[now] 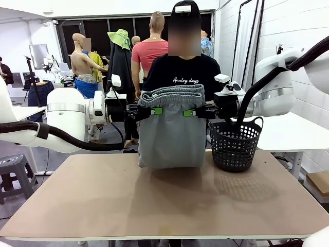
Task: Fold the training pants.
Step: Release the ends of the Training pants and then grab the overlapped ends.
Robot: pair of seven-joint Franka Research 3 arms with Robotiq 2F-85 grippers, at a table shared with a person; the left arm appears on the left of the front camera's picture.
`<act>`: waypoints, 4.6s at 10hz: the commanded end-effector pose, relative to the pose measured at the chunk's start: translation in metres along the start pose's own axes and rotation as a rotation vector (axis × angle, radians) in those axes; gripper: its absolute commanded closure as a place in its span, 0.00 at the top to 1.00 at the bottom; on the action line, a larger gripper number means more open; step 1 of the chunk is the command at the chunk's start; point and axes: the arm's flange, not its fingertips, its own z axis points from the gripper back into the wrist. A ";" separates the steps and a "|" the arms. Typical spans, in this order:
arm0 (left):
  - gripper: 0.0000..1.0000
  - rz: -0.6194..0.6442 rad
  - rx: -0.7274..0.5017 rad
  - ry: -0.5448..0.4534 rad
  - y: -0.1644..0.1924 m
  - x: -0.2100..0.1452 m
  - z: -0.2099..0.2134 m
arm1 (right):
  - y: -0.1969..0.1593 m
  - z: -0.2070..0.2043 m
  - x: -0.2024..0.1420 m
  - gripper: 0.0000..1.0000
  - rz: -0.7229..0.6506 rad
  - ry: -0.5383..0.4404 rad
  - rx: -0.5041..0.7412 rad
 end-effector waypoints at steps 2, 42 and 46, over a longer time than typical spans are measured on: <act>0.00 0.009 0.003 -0.018 -0.002 0.004 0.000 | 0.002 -0.001 0.003 0.00 0.002 -0.024 -0.008; 0.00 0.009 0.003 -0.018 -0.002 0.004 0.000 | 0.002 -0.001 0.003 0.00 0.002 -0.024 -0.008; 0.00 0.009 0.003 -0.018 -0.002 0.004 0.000 | 0.002 -0.001 0.003 0.00 0.002 -0.024 -0.008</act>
